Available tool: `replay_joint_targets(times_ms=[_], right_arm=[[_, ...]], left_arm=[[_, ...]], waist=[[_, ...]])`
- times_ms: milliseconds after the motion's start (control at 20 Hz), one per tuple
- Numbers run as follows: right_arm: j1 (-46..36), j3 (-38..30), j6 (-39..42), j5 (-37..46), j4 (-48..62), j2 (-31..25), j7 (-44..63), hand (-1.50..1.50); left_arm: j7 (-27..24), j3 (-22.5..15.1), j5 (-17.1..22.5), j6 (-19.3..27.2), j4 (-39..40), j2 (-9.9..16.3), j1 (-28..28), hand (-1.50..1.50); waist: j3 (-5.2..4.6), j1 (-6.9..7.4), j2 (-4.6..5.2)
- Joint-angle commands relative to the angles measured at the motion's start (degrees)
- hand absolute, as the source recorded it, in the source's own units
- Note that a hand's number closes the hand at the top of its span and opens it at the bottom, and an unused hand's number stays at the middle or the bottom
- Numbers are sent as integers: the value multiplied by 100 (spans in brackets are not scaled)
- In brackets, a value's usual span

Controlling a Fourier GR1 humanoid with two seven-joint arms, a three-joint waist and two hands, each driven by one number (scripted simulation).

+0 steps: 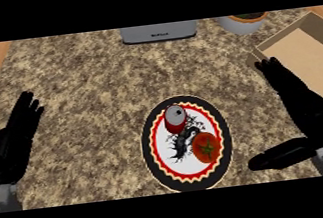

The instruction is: Pick the tomato from the plate and place it in the cardboard box

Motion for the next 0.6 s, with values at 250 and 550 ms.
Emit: replay_joint_targets(times_ms=[250,550], right_arm=[[505,232,-167,2296,-751,-1440,-343,-150],[826,638,-466,4018,-2024,-2023,1483,-150]], left_arm=[[326,91,318,-197,-203,-4,272,0],[280,313,370,-368,-266,221,449,0]], waist=[[-23,-79,-54],[-39,-136,-92]])
